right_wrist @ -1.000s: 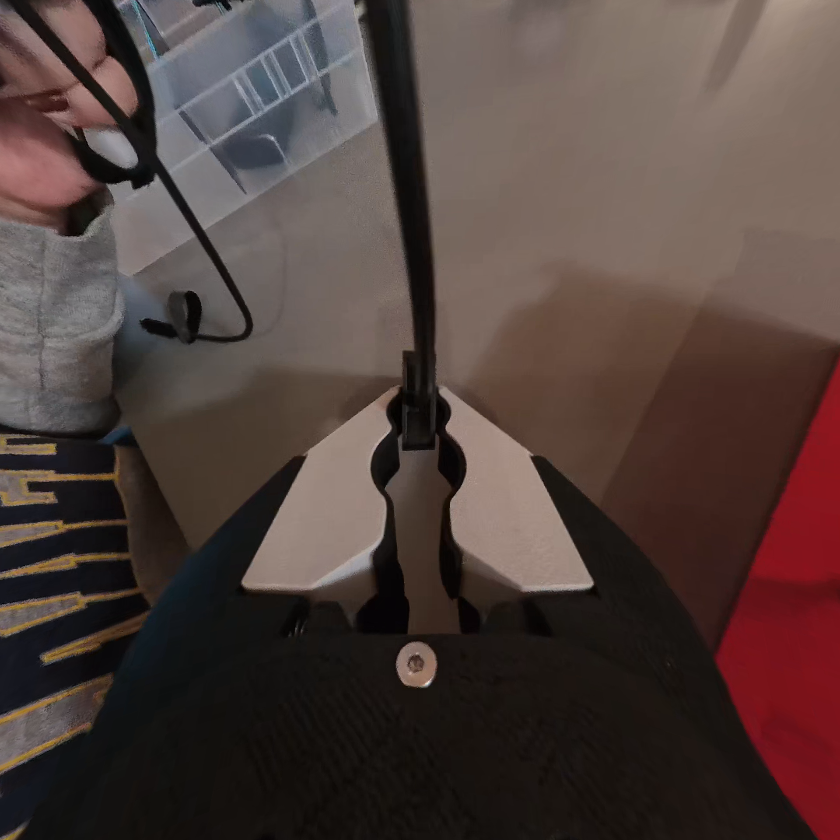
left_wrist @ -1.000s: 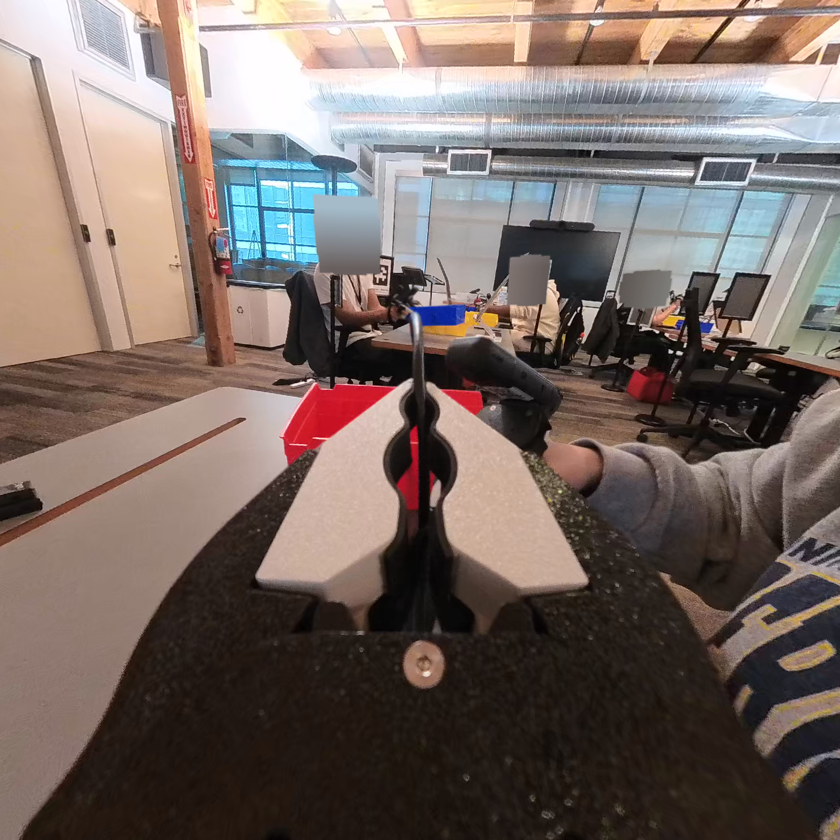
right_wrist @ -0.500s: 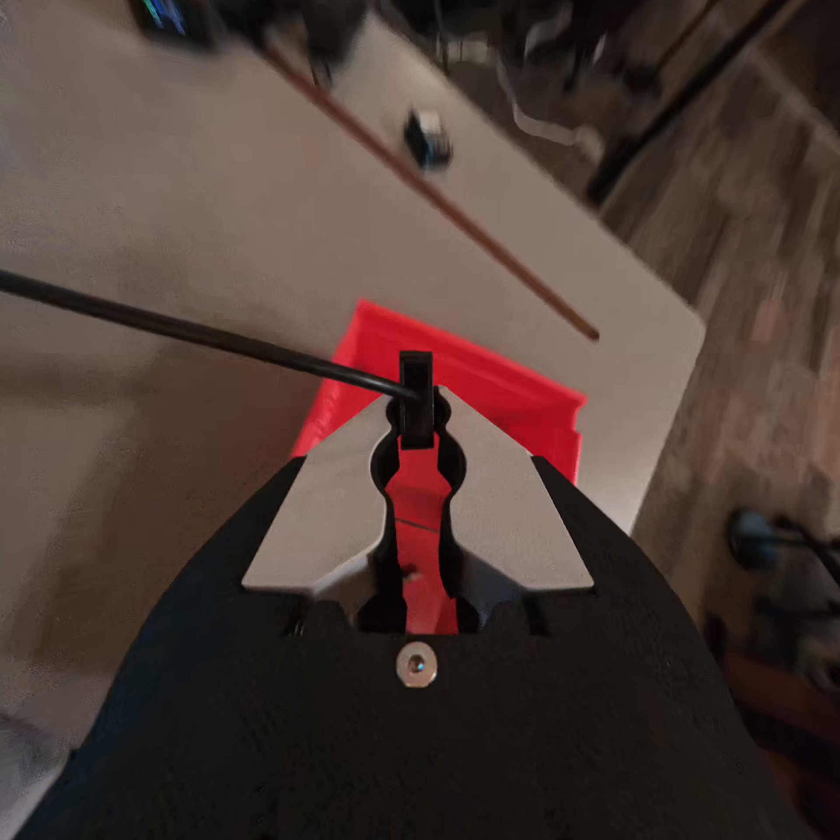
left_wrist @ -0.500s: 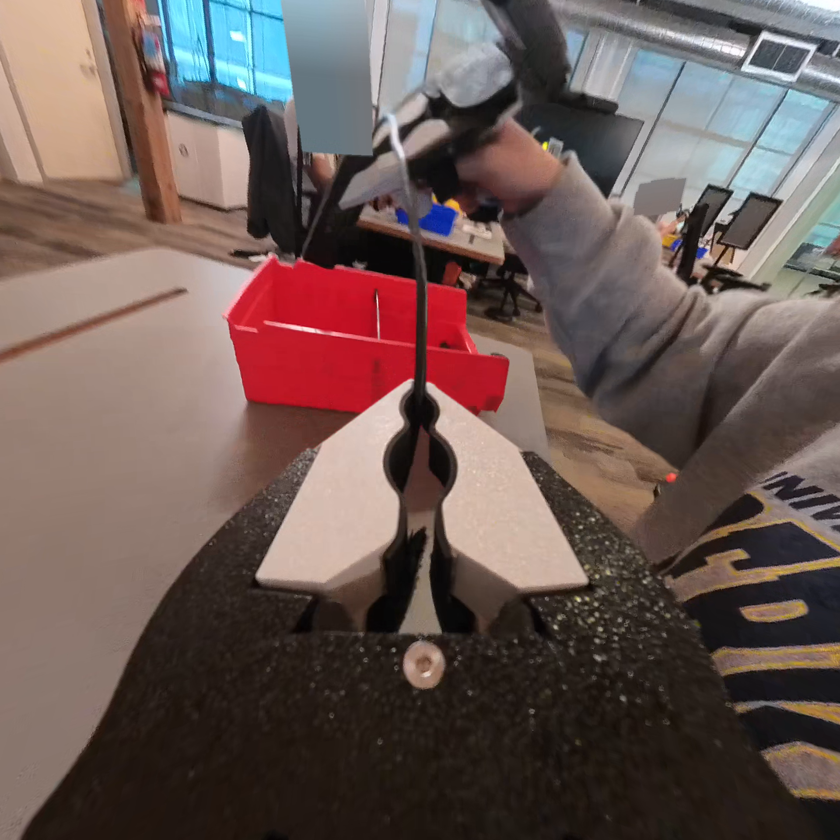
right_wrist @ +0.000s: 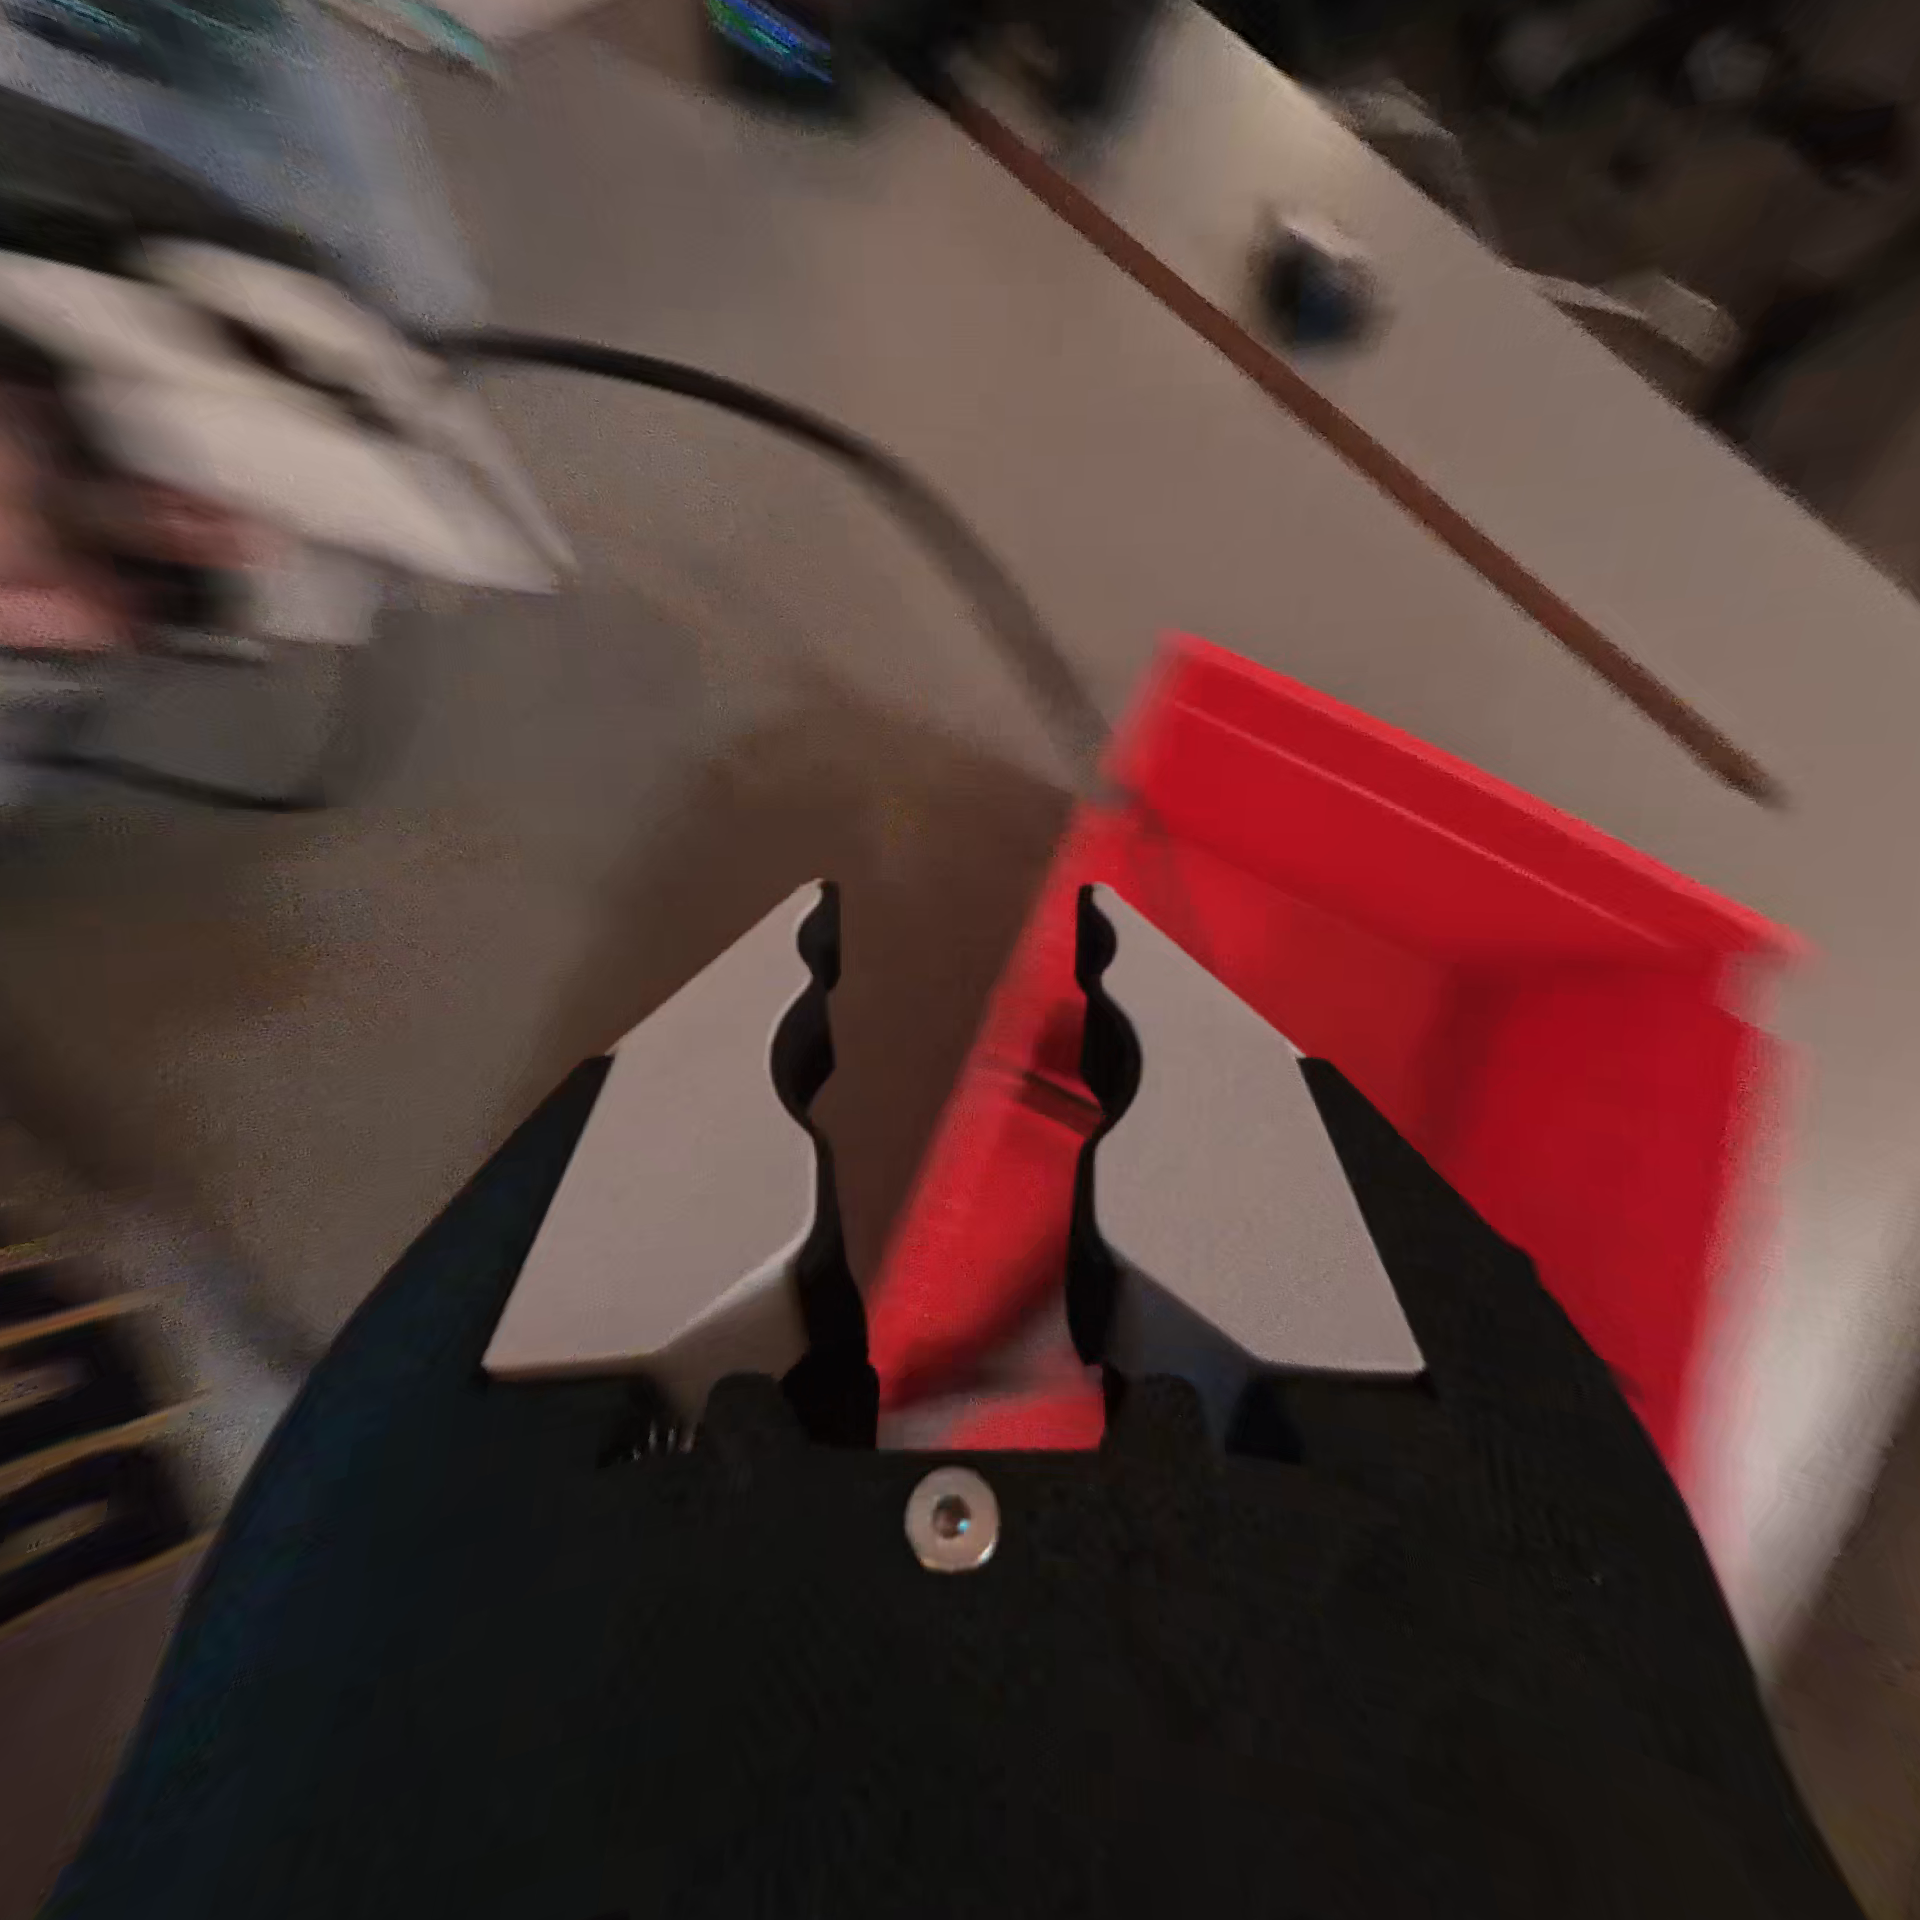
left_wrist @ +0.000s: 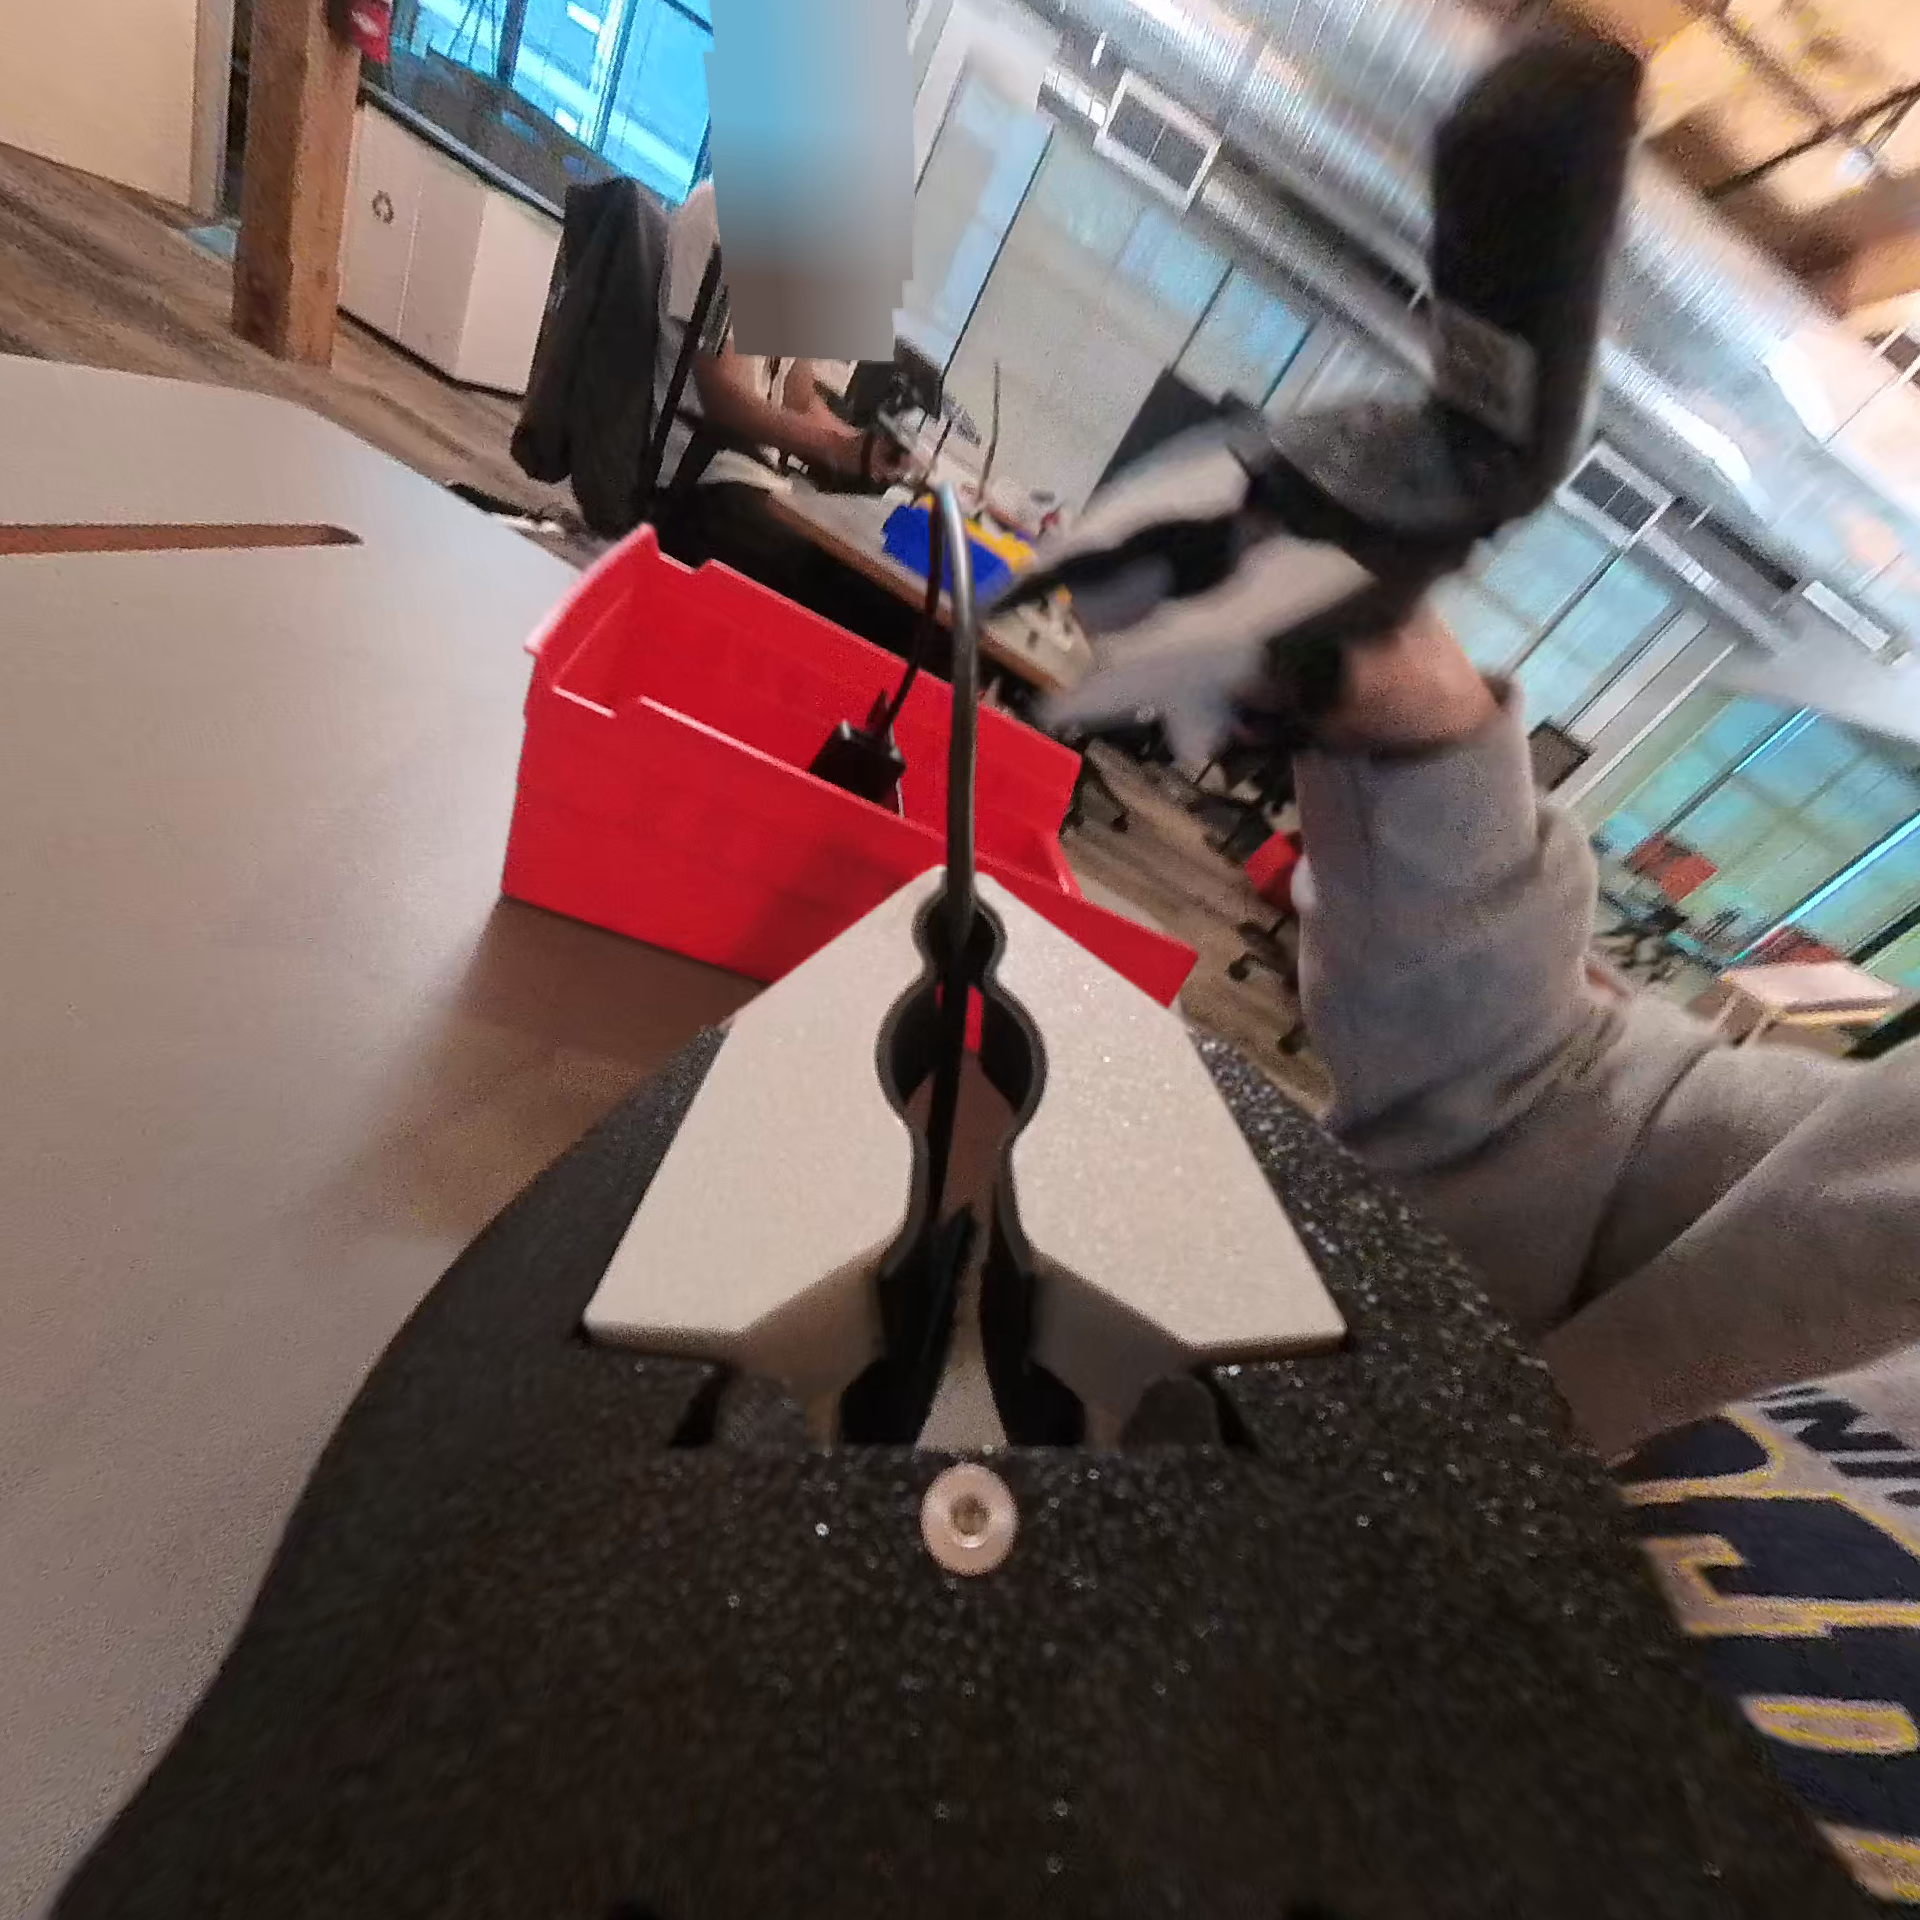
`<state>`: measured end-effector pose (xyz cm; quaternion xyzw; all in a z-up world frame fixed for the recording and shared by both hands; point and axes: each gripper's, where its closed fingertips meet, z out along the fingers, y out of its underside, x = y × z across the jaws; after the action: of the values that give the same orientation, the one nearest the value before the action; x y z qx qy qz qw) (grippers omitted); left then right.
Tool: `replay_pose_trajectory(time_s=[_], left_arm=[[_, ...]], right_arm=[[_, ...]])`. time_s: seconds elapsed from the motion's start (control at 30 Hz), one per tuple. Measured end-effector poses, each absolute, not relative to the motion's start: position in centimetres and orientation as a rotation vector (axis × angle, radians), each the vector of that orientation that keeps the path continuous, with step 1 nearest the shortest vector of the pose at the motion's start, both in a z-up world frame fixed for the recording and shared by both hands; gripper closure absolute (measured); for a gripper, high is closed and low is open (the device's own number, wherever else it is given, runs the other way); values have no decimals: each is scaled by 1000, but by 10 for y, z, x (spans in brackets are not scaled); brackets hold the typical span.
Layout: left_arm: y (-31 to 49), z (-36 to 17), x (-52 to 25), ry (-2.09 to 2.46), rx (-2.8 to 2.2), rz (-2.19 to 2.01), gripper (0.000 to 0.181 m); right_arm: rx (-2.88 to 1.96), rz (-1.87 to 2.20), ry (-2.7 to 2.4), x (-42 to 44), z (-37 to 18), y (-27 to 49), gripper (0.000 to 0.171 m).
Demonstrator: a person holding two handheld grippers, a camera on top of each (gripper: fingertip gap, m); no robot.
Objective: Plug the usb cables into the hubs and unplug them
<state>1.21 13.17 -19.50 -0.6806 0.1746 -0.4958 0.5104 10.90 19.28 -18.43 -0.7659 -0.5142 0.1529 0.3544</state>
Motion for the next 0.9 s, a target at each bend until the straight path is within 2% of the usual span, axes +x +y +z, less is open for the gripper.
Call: replay_pose_trajectory(time_s=[0.1,0.27,0.37,0.43,0.53,0.67,0.83,0.87,0.9], left_arm=[[138,-184,10,359,-1575,-1306,181],[140,-173,15,306,-1506,-1437,181],[139,-168,16,300,-1489,-1461,181],[139,-167,15,305,-1490,-1456,181],[139,-165,14,299,-1480,-1468,181],[138,-157,7,278,-1441,-1487,181],[130,-130,-3,267,-1337,-1615,181],[129,-130,-4,276,-1345,-1612,175],[130,-133,-4,276,-1372,-1587,159]], right_arm=[[-1837,855,-1434,46,-196,101,129],[-1896,1171,-1289,-31,-276,66,116],[-1905,1296,-1122,-50,-293,71,119],[-1874,1396,-1056,-56,-290,69,132],[-1826,1444,-1081,-54,-283,63,170],[-1807,1268,-1232,-30,-264,66,171],[-1700,892,-1323,21,-191,101,171],[-1677,813,-1328,30,-174,111,171],[-1661,736,-1322,39,-158,122,171]])
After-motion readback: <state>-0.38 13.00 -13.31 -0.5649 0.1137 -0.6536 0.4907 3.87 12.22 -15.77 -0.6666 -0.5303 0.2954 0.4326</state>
